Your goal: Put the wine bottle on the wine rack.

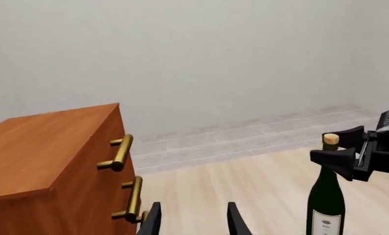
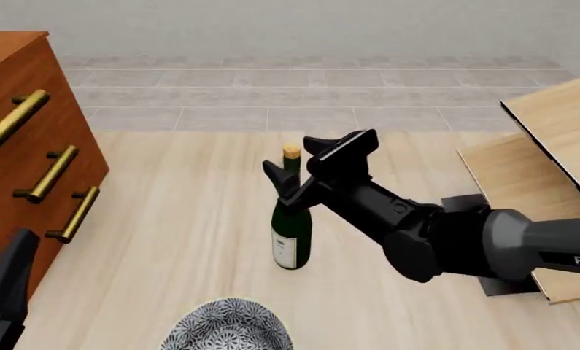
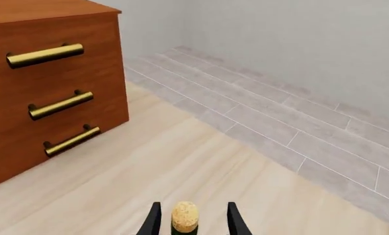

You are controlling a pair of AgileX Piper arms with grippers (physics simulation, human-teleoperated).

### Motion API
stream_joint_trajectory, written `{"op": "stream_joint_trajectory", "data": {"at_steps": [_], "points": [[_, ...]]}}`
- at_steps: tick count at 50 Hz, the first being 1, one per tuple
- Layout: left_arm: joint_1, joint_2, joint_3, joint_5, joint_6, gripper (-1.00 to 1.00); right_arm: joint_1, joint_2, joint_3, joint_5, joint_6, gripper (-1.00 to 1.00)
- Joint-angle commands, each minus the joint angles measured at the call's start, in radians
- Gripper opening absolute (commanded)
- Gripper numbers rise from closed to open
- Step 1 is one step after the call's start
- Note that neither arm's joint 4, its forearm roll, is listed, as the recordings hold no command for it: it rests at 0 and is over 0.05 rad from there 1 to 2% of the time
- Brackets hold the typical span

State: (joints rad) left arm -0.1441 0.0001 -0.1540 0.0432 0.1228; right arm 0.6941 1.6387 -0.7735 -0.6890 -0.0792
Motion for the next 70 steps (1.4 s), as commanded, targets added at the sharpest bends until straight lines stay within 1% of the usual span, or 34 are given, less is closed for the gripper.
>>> {"op": "stream_joint_trajectory", "data": {"at_steps": [1, 23, 24, 45, 57, 59, 63, 68, 70], "points": [[0.006, 0.000, 0.018, -0.012, 0.000, 1.00, 0.001, 0.044, -0.006, -0.021, 0.012, 1.00], [0.010, 0.000, 0.012, -0.012, 0.002, 1.00, 0.029, 0.036, -0.004, -0.017, -0.003, 1.00], [0.009, 0.000, 0.013, -0.012, 0.001, 1.00, 0.031, 0.029, -0.001, -0.014, -0.006, -1.00], [0.014, 0.000, 0.013, -0.013, -0.001, 1.00, 0.029, 0.010, 0.002, -0.003, -0.013, -1.00], [0.013, 0.000, 0.011, -0.010, -0.003, 1.00, 0.040, -0.061, 0.003, 0.046, -0.019, -1.00], [0.010, 0.000, 0.010, -0.008, -0.003, 1.00, 0.047, -0.095, 0.006, 0.068, -0.022, -1.00], [0.005, 0.000, 0.009, -0.008, -0.001, 1.00, 0.056, -0.135, 0.011, 0.092, -0.007, -1.00], [0.002, 0.000, 0.011, -0.009, -0.002, 1.00, 0.057, -0.159, 0.013, 0.106, -0.006, -1.00], [-0.003, 0.000, 0.012, -0.009, -0.002, 1.00, 0.057, -0.197, 0.010, 0.142, 0.006, -1.00]]}}
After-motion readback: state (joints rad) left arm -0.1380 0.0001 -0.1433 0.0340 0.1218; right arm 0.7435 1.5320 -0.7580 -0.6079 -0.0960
